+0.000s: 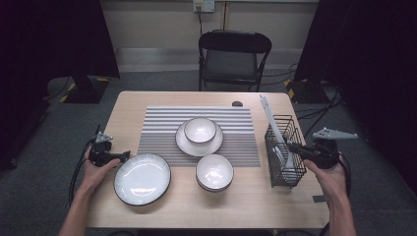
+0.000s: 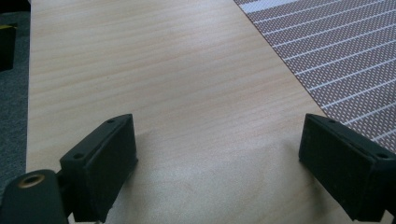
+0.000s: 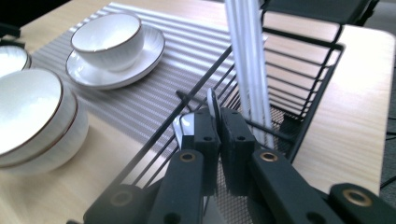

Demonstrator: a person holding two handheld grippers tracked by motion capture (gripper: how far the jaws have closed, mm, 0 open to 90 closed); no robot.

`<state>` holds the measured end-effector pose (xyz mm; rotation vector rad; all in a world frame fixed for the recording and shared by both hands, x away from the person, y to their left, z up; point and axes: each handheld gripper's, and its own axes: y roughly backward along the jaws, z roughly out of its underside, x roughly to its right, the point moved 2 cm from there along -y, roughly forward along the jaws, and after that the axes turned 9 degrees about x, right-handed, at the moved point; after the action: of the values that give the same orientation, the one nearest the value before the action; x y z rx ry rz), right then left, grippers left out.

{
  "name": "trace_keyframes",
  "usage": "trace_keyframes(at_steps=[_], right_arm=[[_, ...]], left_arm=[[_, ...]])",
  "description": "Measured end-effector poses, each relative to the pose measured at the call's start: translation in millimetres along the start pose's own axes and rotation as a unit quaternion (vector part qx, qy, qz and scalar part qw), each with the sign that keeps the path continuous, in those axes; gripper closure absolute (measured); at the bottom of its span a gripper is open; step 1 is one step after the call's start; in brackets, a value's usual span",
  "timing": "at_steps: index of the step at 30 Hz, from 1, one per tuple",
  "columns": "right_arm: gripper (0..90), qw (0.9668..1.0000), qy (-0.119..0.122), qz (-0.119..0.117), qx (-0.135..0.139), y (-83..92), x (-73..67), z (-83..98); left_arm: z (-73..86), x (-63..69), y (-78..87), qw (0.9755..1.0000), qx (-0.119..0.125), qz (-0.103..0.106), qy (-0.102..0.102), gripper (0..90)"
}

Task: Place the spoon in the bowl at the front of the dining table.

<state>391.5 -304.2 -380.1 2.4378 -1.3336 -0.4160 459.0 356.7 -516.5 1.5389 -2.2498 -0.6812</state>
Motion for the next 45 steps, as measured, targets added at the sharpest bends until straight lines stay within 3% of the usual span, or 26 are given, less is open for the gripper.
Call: trace_keyframes(at_steps=[6, 12, 21, 36, 45], right_arm=[[86.2, 0.9993, -0.002, 0.027, 0.027, -2.5, -2.8, -9.6], [86.2, 0.9982, -0.005, 0.048, 0.035, -6.8, -8.1, -15.0], [86.2, 0.9972, -0.002, 0.073, 0.013, -13.4, -15.3, -17.7], [86.1, 0.9964, 0.011, 0.084, -0.007, -22.1, -21.3, -18.3], [86.1, 0.9971, -0.013, 0.074, 0.015, -19.9, -19.3, -17.3]], left_arm=[[0.0, -0.1, 0.0, 1.0, 0.0, 0.0, 0.0, 10.7], [0.0, 0.0, 0.0, 1.0, 0.0, 0.0, 0.0, 10.8], [0.0, 0.0, 0.0, 1.0, 0.0, 0.0, 0.0, 10.7], [0.0, 0.0, 0.0, 1.0, 0.0, 0.0, 0.0, 10.7], [0.0, 0.0, 0.0, 1.0, 0.0, 0.0, 0.0, 10.7]])
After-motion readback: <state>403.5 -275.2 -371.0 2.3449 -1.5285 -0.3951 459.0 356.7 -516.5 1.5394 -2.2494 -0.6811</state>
